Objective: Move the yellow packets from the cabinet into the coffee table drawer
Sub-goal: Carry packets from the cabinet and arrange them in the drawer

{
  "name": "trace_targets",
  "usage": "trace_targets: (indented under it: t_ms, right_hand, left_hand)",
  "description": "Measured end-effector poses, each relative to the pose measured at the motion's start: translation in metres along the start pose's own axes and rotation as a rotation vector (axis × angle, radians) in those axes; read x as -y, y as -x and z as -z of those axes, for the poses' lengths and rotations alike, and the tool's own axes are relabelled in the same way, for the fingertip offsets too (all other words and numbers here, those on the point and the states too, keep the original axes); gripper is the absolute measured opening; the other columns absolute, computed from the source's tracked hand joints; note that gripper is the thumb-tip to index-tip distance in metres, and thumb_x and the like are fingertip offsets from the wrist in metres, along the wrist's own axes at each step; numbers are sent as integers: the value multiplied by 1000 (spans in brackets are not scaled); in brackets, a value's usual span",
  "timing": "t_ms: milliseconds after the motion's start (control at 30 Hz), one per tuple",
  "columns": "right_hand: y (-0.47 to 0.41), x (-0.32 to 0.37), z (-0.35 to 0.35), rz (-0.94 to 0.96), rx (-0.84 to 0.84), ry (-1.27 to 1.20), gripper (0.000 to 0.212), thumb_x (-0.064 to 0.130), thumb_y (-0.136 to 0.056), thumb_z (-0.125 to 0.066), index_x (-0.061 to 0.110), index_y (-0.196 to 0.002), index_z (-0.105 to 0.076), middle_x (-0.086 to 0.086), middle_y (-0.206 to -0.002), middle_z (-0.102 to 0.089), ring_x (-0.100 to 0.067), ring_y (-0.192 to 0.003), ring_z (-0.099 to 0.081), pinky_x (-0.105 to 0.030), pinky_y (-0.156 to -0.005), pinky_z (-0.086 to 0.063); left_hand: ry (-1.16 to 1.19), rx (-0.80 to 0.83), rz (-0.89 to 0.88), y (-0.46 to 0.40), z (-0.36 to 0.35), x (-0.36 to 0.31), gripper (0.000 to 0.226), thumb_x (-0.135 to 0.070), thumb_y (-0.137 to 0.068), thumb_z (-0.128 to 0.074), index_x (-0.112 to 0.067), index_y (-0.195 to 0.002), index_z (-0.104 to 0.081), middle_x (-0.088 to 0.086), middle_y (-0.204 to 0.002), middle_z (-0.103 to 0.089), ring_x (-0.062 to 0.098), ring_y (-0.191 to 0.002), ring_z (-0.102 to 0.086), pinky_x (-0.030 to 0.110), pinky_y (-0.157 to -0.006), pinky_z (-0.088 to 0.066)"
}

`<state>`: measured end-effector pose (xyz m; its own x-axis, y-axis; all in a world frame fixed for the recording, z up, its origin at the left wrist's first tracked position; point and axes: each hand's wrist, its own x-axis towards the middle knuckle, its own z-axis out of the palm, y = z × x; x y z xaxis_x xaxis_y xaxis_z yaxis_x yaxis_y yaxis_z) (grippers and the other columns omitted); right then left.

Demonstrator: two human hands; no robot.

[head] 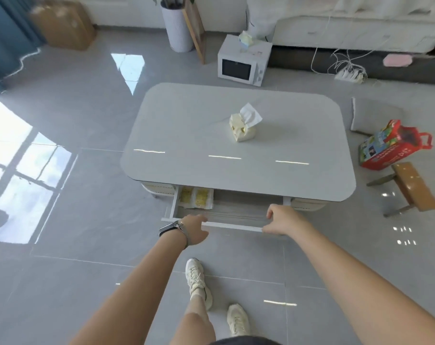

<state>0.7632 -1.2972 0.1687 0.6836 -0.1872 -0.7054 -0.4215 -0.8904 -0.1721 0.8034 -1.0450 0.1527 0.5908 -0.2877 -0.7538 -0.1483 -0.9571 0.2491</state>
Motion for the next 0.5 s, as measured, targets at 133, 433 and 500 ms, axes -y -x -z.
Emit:
trace_targets:
  t_ms: [133, 433, 500]
  right_hand:
    - [26, 9, 9, 101, -22, 58, 43, 31, -76, -66, 26, -117, -54, 2, -115, -57, -18, -103, -57, -31, -87, -51]
    - [72, 126, 34, 402, -66, 317, 46, 34, -81, -66, 22, -123, -54, -1, -123, -58, -21, -111, -57, -30, -80, -47]
    - [83, 160, 27, 463, -65, 387, 43, 31, -81, -62, 23, -121, -54, 0, -121, -59, -21, -107, -58, -29, -75, -46]
  left_hand:
    - [-95, 104, 150, 49, -21, 25, 67, -49, -92, -51, -35, -151, -23, 8, -157, -18, 33, -135, -39, 44, -108, -39]
    - [193, -179, 412, 155, -17, 104, 60, -41, -92, -51, -30, -148, -32, 5, -144, -39, 28, -128, -47, 41, -104, -43]
    - [247, -221, 449, 177, -19, 118, 59, -40, -93, -50, -30, -148, -32, 4, -144, -39, 27, -128, -46, 41, -104, -43]
